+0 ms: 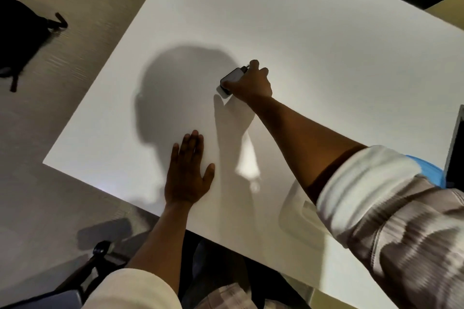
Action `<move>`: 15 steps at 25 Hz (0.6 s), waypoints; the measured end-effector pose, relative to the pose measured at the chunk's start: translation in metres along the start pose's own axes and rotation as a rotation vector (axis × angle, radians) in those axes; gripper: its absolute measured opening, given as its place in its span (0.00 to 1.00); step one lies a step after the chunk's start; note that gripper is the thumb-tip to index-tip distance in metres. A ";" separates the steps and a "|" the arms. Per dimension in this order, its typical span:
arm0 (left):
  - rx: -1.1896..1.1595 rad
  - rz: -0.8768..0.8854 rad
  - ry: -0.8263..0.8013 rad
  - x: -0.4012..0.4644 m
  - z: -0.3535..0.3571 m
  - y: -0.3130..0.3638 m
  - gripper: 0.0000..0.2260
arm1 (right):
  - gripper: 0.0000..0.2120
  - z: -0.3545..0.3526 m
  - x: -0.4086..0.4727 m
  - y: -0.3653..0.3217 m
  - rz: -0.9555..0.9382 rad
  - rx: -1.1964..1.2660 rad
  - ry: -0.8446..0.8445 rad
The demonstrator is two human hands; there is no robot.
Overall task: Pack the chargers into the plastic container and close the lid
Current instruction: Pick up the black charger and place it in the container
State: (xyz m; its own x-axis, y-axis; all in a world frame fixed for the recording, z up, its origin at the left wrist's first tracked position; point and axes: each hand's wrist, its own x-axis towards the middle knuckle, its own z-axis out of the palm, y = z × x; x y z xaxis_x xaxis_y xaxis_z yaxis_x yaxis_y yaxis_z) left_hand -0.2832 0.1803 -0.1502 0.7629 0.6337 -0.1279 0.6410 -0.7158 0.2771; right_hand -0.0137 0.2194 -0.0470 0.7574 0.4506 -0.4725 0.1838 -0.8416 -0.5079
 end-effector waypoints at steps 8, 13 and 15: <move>-0.003 -0.021 0.002 0.001 0.004 -0.001 0.35 | 0.32 0.023 0.005 -0.015 -0.027 -0.223 0.064; -0.012 -0.022 0.012 0.002 0.003 0.001 0.35 | 0.27 0.017 -0.004 -0.011 -0.119 -0.319 -0.010; -0.008 -0.012 0.011 0.001 0.003 0.000 0.34 | 0.25 0.013 -0.011 -0.002 -0.176 -0.343 0.006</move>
State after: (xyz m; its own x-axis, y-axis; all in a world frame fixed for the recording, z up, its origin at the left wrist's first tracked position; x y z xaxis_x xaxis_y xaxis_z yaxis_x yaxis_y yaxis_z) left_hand -0.2819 0.1800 -0.1530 0.7543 0.6454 -0.1202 0.6492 -0.7061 0.2829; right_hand -0.0309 0.2204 -0.0502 0.6990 0.5965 -0.3943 0.5099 -0.8024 -0.3100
